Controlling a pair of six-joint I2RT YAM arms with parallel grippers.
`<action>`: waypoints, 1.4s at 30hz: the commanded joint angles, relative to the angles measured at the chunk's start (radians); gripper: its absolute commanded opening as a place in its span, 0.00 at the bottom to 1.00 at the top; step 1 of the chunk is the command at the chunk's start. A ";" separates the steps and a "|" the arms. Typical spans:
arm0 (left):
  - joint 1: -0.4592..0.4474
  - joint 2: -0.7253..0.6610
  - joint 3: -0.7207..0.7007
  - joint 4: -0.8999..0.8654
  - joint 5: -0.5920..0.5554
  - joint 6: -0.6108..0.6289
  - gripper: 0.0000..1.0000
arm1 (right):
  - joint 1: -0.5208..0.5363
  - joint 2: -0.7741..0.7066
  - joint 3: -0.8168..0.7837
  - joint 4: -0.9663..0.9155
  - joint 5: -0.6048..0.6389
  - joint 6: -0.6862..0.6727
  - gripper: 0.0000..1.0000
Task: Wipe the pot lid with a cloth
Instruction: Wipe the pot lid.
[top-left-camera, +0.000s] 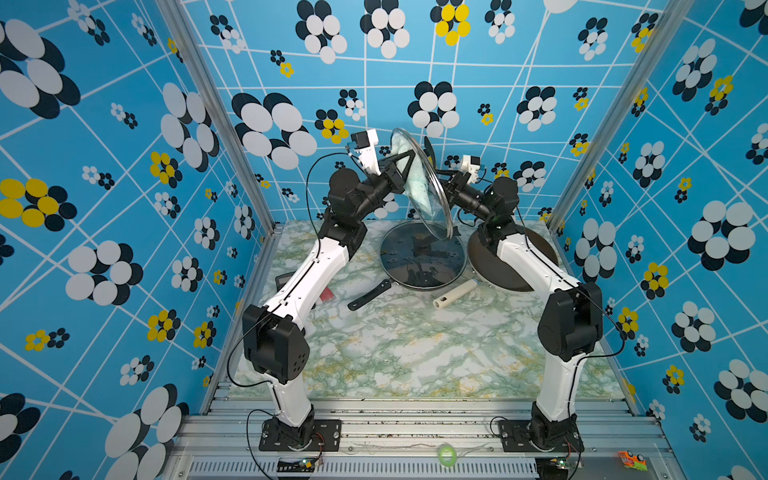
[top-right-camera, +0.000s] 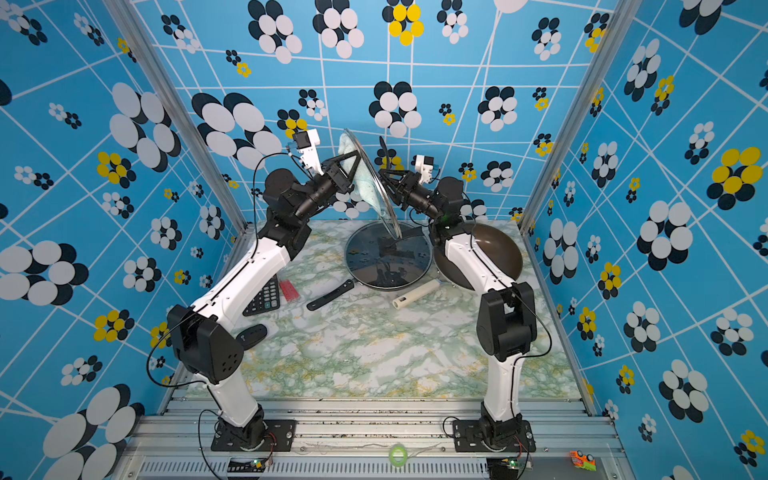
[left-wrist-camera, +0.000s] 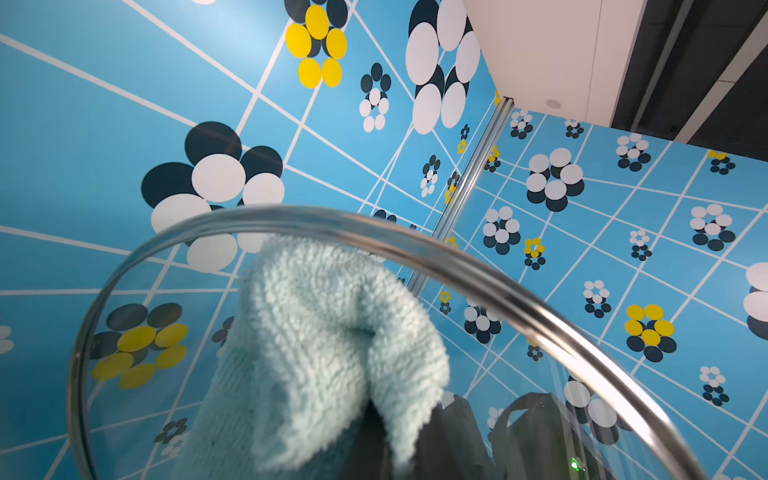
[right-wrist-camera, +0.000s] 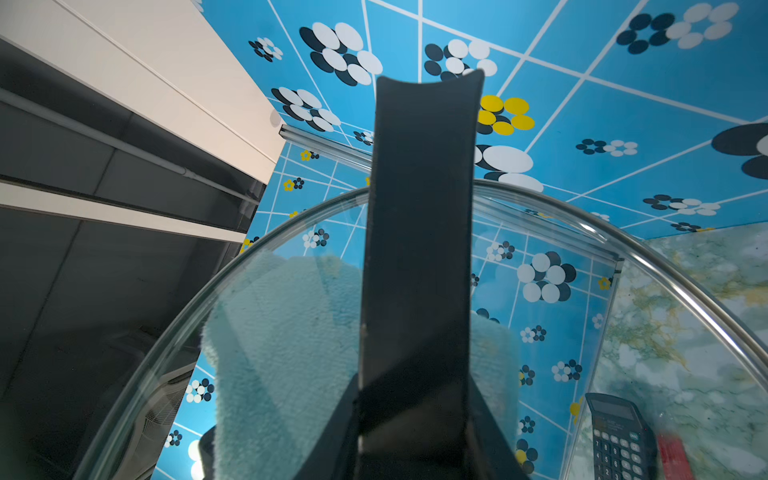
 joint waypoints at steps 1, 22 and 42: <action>-0.053 0.076 -0.033 0.095 -0.008 -0.137 0.00 | 0.024 -0.102 0.093 0.262 -0.031 0.000 0.00; 0.016 -0.433 -0.310 -0.552 -0.168 0.101 0.00 | 0.040 -0.295 0.021 -0.642 0.417 -0.901 0.00; -0.255 -0.262 -0.156 -0.861 -0.250 0.256 0.00 | 0.237 -0.143 -0.013 -0.386 1.185 -1.229 0.00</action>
